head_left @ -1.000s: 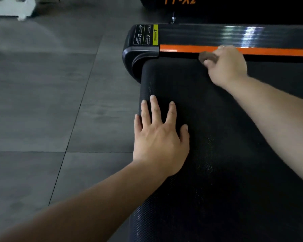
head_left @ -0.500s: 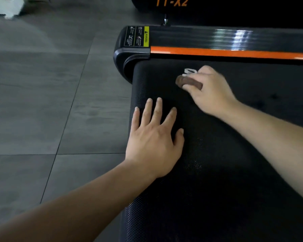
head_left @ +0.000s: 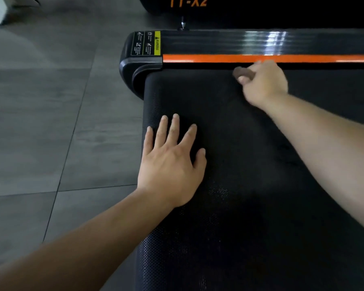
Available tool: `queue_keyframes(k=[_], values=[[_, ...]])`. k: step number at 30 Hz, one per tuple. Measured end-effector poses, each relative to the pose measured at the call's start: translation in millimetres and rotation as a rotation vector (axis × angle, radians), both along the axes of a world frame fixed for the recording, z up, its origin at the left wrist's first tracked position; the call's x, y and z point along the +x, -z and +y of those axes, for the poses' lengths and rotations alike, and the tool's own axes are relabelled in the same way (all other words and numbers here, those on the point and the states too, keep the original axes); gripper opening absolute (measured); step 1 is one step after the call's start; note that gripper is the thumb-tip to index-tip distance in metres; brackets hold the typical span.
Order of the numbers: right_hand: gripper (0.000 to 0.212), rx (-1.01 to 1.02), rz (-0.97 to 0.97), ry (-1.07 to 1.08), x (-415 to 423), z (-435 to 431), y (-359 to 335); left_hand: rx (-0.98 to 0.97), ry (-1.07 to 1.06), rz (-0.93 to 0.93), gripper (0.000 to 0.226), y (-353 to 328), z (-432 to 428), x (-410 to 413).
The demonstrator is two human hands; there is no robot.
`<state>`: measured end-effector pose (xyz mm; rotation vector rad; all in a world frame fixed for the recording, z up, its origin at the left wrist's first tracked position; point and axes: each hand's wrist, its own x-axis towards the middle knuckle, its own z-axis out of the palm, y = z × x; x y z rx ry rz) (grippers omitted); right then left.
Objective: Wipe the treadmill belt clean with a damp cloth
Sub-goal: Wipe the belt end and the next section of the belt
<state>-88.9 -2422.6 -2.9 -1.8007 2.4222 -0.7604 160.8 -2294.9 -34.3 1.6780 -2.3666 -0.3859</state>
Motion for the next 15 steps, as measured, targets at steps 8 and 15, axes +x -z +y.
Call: queue_keyframes(k=[8, 15], values=[[0.027, 0.038, 0.070, -0.220, -7, 39, -2, 0.002, 0.012, -0.014, 0.064, 0, -1, 1], [0.026, 0.041, -0.008, -0.547, 35, 118, 7, 0.015, 0.005, -0.022, 0.064, -1, -3, 1]])
